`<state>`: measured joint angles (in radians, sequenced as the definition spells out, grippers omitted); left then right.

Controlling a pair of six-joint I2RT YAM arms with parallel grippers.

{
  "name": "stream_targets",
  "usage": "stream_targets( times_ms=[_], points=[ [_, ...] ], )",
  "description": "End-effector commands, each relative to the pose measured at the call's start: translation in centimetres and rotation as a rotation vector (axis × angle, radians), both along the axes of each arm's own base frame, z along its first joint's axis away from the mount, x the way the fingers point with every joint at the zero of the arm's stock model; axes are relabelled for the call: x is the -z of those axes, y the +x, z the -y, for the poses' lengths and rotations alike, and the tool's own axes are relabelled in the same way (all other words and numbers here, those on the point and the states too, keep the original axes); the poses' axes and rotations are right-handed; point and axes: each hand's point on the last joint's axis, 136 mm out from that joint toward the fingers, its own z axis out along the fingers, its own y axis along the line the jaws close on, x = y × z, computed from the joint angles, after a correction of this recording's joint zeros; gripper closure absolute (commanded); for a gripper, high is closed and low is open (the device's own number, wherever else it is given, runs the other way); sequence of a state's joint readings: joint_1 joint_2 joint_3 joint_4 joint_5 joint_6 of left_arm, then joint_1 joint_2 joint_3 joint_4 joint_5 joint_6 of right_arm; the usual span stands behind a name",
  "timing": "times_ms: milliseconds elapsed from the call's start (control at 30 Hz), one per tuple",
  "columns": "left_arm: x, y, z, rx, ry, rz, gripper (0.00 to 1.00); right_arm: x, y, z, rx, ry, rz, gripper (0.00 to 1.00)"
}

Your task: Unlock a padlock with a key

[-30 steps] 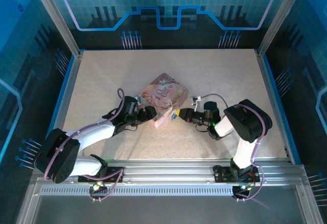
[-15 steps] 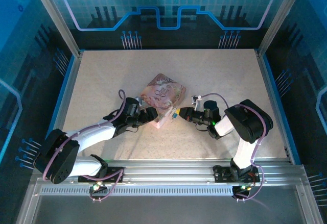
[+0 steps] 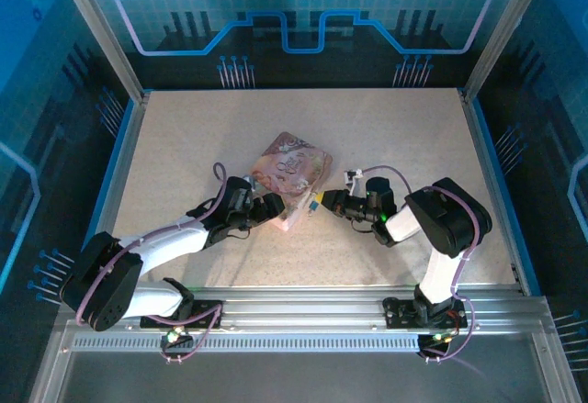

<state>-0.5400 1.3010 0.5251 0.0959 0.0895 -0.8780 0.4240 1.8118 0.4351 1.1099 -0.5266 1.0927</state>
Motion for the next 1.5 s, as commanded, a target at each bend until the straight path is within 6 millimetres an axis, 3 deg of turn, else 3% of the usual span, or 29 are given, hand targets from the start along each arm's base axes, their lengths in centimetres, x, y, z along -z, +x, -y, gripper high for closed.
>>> stream_targets(
  times_ms=[0, 967, 1233, 1467],
  points=[
    [3.1, -3.5, -0.1, 0.067, 0.062, -0.126, 0.19, -2.3, 1.3, -0.2, 0.010, 0.045, 0.043, 0.99],
    [3.3, -3.8, 0.1, 0.067, 0.065, -0.128, 0.19, -1.7, 4.0, 2.0, 0.111, 0.007, 0.059, 0.99],
    [2.9, -3.4, -0.5, 0.053, 0.097, -0.112, 0.15, -1.6, 2.6, 3.5, 0.113, -0.088, 0.077, 0.99],
    [2.7, -2.1, -2.4, 0.002, 0.081, -0.115, 0.15, -3.5, -0.2, 5.0, 0.058, -0.240, 0.143, 0.99]
  ],
)
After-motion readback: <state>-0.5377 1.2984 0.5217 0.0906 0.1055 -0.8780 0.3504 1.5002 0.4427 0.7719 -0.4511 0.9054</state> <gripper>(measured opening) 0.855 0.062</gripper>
